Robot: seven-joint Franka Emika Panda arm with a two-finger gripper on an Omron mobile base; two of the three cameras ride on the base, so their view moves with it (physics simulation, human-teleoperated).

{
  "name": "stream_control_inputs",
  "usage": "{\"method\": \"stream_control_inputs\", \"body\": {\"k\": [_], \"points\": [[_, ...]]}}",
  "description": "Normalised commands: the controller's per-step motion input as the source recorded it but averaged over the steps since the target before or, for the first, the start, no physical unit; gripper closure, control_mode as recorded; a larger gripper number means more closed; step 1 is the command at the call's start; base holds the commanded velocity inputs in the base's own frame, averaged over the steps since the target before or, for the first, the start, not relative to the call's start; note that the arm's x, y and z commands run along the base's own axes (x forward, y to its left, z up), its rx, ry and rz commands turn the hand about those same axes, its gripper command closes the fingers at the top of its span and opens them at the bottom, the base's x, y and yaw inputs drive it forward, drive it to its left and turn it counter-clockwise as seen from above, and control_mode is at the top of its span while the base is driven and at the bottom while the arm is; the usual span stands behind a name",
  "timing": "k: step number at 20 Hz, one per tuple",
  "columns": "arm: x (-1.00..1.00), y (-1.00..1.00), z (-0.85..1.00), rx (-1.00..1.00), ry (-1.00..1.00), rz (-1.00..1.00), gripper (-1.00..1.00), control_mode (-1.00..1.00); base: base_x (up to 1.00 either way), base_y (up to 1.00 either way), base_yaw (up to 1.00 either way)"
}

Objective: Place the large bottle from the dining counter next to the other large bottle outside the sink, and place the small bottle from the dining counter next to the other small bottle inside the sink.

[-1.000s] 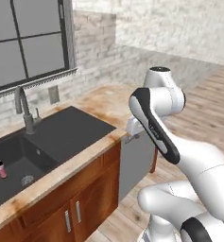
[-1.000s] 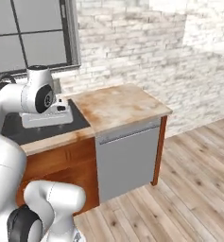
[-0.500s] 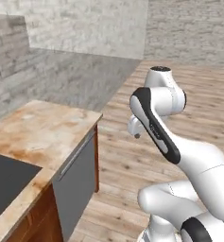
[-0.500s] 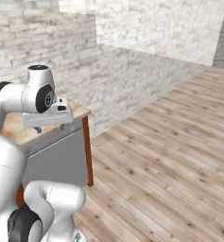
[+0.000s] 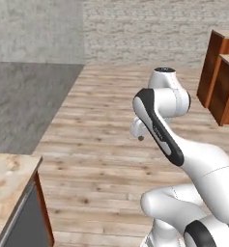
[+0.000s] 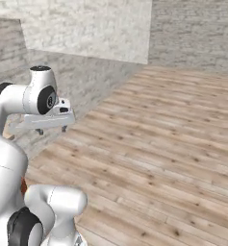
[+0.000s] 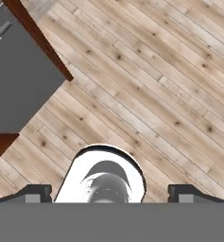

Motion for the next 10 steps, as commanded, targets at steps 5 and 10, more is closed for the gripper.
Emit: {"method": "stream_control_inputs", "body": {"k": [5, 10], "points": [[0.00, 0.00, 0.00, 0.00, 0.00, 0.00, -1.00, 1.00, 0.78, -0.70, -0.39], [0.00, 0.00, 0.00, 0.00, 0.00, 0.00, -1.00, 1.00, 0.85, -0.42, -0.23]]}}
